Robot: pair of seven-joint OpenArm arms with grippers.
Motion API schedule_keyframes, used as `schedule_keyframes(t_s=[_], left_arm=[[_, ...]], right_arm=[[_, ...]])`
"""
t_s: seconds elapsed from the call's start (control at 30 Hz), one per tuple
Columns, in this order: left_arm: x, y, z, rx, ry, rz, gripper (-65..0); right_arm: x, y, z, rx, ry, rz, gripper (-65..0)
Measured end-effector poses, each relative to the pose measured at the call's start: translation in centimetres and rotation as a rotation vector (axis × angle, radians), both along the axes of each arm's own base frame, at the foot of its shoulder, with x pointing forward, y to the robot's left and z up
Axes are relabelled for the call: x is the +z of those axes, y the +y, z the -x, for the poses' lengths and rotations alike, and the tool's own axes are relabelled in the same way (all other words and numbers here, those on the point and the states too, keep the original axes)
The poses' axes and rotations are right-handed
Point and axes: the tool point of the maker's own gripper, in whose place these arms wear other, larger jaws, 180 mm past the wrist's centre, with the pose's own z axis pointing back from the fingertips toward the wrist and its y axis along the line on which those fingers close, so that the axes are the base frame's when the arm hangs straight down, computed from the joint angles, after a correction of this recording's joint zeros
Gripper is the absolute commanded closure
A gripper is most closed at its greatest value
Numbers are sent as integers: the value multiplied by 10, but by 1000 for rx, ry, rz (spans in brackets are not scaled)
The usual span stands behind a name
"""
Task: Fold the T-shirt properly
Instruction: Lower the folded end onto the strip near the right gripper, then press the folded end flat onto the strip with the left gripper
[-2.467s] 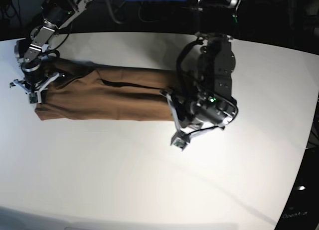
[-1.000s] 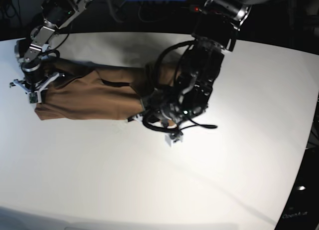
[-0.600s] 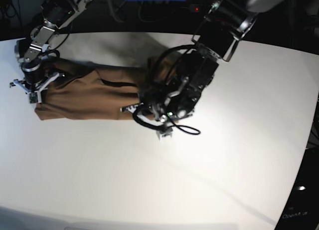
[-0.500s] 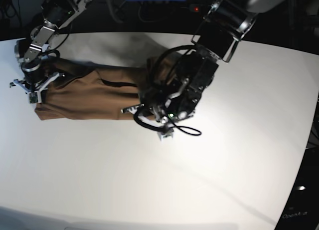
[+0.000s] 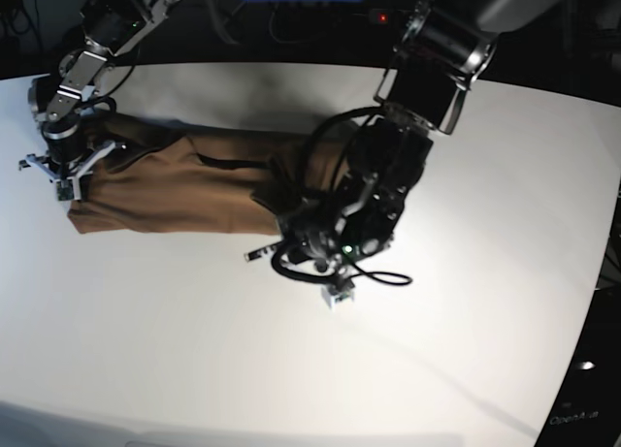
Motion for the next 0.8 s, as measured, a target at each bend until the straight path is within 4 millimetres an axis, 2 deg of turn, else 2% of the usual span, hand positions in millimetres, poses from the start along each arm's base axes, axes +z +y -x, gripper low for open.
schedule_keyframes(t_s=[0.2,0.8], left_arm=[[-13,-1,3,7,31,-17,-22],[-5,-2,-6,6,4,-16,-26]], right_arm=[[0,0,2,3,-1,1,-3],[0,0,2,1,-2,-1,-3]])
